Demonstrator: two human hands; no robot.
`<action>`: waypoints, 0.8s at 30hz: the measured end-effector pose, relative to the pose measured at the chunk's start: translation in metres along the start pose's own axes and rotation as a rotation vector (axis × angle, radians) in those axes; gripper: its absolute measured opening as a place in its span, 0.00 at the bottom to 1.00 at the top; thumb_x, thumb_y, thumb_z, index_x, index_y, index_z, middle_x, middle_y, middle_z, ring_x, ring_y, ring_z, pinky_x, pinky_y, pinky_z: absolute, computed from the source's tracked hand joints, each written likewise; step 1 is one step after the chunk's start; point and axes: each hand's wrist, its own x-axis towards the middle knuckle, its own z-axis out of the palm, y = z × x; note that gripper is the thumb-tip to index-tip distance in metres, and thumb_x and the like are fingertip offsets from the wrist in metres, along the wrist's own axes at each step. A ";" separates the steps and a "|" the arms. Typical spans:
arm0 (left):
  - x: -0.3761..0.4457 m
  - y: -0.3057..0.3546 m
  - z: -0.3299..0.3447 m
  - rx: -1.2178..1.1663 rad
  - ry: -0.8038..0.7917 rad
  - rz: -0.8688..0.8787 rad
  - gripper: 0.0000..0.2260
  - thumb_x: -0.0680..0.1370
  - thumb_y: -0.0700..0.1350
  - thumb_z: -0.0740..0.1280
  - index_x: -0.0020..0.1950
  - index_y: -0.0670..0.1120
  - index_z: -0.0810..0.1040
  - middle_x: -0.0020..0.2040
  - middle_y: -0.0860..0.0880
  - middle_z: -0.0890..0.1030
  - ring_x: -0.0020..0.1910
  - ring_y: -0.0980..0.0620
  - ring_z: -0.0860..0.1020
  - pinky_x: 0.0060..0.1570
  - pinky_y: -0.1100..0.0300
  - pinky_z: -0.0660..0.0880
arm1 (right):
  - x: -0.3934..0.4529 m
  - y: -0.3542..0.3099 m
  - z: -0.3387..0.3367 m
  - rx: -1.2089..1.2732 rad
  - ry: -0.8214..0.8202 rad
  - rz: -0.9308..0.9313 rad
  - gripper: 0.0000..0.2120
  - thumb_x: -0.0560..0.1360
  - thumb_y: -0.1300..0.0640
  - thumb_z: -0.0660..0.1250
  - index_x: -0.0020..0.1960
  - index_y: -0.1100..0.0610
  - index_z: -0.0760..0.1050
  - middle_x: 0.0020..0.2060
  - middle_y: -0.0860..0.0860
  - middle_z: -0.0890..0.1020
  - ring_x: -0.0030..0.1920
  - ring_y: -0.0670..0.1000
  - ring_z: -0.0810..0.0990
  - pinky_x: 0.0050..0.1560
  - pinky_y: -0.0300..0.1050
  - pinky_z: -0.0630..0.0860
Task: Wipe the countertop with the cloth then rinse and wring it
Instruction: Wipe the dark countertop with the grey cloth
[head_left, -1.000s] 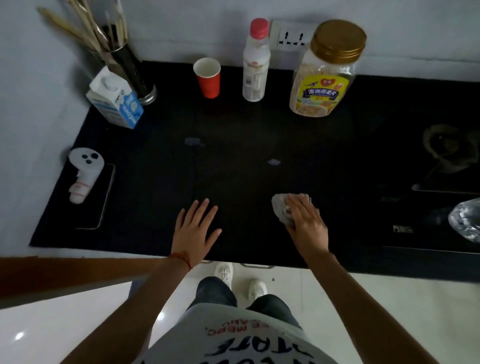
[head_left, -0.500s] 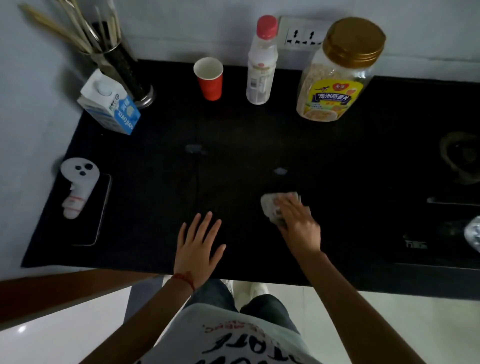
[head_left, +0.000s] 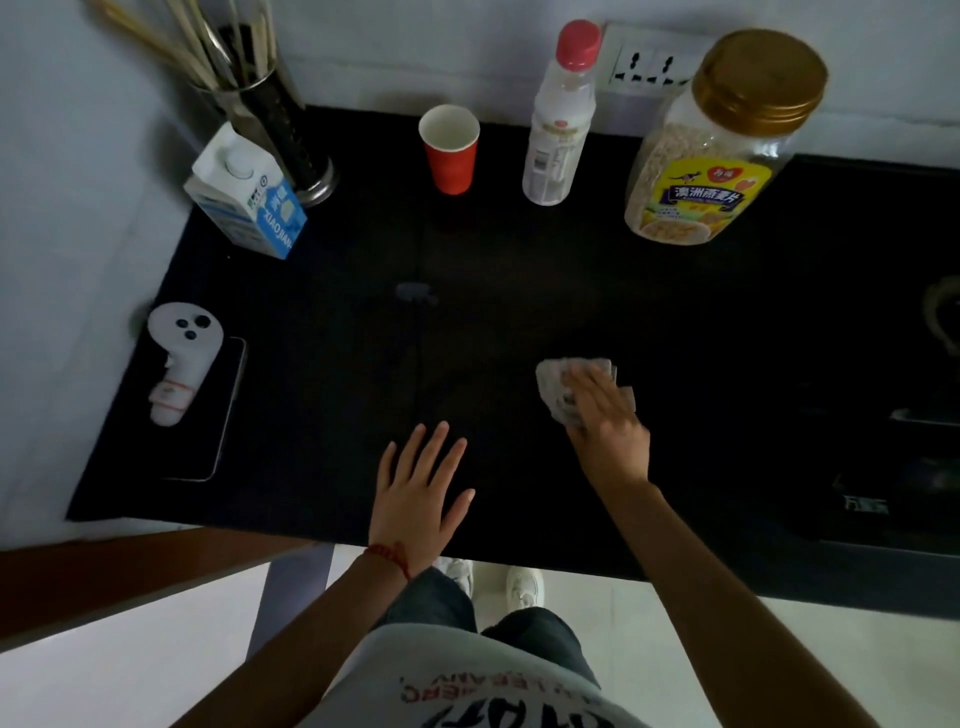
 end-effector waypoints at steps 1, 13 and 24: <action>0.000 0.000 0.001 0.006 0.008 0.004 0.25 0.78 0.60 0.42 0.69 0.51 0.65 0.70 0.47 0.71 0.70 0.47 0.60 0.66 0.44 0.61 | -0.009 0.004 0.000 -0.005 -0.008 -0.057 0.28 0.64 0.67 0.74 0.63 0.61 0.73 0.63 0.56 0.78 0.65 0.55 0.73 0.63 0.57 0.71; 0.000 0.000 0.003 0.003 0.039 0.018 0.24 0.74 0.59 0.54 0.68 0.51 0.66 0.69 0.47 0.72 0.69 0.45 0.68 0.66 0.43 0.64 | 0.004 -0.018 -0.010 0.093 -0.079 0.086 0.28 0.71 0.65 0.67 0.69 0.56 0.66 0.71 0.53 0.68 0.72 0.51 0.64 0.64 0.55 0.72; 0.000 -0.003 0.008 -0.013 0.091 0.040 0.24 0.74 0.59 0.55 0.69 0.52 0.65 0.70 0.48 0.71 0.70 0.48 0.60 0.71 0.47 0.56 | 0.033 -0.039 0.000 0.088 -0.089 0.082 0.27 0.71 0.64 0.67 0.69 0.57 0.67 0.70 0.55 0.70 0.70 0.57 0.68 0.62 0.54 0.72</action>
